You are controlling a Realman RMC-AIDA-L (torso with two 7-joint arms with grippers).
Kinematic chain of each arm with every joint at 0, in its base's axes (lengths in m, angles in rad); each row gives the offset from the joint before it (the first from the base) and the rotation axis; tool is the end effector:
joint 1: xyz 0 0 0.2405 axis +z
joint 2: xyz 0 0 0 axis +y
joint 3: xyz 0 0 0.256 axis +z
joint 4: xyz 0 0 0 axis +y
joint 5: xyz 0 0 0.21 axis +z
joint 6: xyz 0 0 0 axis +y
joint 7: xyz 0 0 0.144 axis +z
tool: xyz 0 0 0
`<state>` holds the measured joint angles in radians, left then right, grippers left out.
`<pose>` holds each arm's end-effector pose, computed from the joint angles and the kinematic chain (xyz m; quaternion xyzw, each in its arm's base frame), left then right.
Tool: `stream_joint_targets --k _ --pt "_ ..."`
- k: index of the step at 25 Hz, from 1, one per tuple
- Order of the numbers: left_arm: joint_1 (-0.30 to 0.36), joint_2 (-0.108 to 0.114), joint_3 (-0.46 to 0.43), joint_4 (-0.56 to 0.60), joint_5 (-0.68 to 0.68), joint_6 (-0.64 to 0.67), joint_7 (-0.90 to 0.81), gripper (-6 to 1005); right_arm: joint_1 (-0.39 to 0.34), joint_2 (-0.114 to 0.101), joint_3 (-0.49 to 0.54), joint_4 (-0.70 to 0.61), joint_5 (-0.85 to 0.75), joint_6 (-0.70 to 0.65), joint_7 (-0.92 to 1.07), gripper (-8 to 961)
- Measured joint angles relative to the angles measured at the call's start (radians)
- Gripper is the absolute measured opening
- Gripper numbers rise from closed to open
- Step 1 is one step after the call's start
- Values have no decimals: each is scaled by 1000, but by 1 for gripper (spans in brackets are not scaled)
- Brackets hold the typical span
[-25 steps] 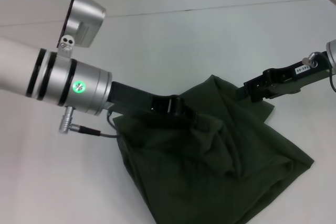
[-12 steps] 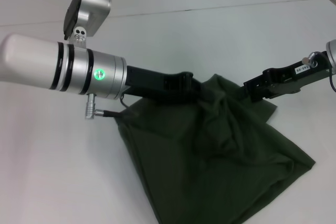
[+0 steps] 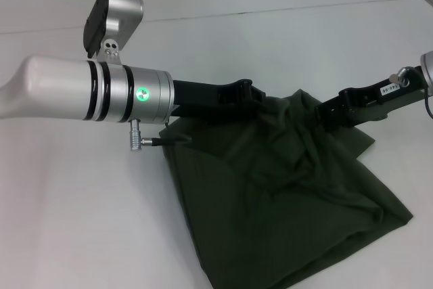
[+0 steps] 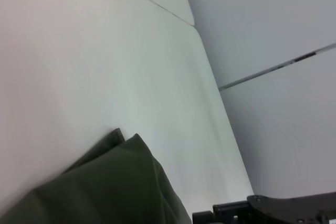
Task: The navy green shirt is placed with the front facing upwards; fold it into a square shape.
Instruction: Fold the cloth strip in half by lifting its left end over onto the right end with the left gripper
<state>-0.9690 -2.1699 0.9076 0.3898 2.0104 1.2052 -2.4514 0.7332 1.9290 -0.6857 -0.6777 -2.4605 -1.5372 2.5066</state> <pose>-0.1295 0.3856 -0.1081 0.7874 0.5914 0.1700 0.0368 0.2709 0.3790 0.0483 -0.7744 0.6232 0.0437 0.0999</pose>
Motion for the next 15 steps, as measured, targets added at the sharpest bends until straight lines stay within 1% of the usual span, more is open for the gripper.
stream_joint_targets --k 7,14,15 --pt "-6 0 15 -12 -5 0 16 114 0 1 0 0 0 3 0 570" --pt "-8 6 45 -17 1 14 8 131 0 0 0 0 0 7 1 570" --pt "-8 6 45 -15 0 15 7 175 0 -1 0 0 0 8 1 570"
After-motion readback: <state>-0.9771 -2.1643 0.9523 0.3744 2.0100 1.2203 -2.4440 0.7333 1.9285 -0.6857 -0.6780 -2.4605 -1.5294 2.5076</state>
